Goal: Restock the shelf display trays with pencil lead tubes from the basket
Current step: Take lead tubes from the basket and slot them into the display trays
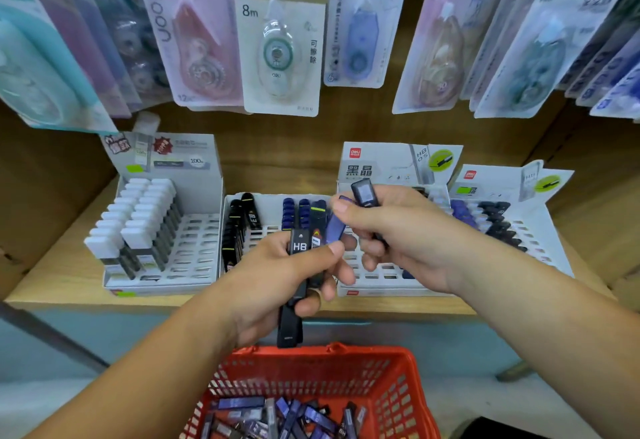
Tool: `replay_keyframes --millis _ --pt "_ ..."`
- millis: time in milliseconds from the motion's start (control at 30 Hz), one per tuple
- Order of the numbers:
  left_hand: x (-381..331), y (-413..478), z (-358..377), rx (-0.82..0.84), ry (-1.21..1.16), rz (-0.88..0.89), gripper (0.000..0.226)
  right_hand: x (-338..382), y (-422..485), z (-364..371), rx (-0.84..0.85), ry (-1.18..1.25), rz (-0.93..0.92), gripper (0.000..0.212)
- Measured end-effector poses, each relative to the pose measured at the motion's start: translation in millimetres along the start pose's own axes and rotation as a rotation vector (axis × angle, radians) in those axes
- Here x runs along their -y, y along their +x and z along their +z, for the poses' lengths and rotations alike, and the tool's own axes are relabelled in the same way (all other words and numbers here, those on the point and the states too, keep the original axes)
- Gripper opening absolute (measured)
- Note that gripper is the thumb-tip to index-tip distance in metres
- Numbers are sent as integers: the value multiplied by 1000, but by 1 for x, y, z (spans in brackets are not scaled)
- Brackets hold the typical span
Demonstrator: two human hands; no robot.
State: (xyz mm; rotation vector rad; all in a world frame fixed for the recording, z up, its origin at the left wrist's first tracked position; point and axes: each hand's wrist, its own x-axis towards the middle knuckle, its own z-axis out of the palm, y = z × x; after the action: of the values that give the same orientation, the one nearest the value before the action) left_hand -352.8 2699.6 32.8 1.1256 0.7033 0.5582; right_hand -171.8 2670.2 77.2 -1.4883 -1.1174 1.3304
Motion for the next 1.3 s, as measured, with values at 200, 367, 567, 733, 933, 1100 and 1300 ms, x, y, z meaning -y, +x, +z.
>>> replay_keyframes --millis 200,367,567,733,933,1100,1300 --pt "4 6 1 -167 2 34 20 -12 2 -16 20 170 55 7" --pt "6 13 -2 -302 -1 7 18 -19 3 -29 -51 145 25 9" --pt "5 20 -1 -336 -105 -54 16 -22 -3 -43 -33 62 -49 11" --pt "-14 27 -2 -465 -71 -6 15 -27 -14 -55 46 -125 -41 20" --pt "-44 46 20 -450 608 201 20 -39 -14 -75 -121 4 -32 21" --pt "-63 83 40 -406 1049 303 25 -39 -22 -85 -153 129 -56 33" --pt "-59 104 43 -351 1268 345 30 -42 -21 -87 -173 116 -63 25"
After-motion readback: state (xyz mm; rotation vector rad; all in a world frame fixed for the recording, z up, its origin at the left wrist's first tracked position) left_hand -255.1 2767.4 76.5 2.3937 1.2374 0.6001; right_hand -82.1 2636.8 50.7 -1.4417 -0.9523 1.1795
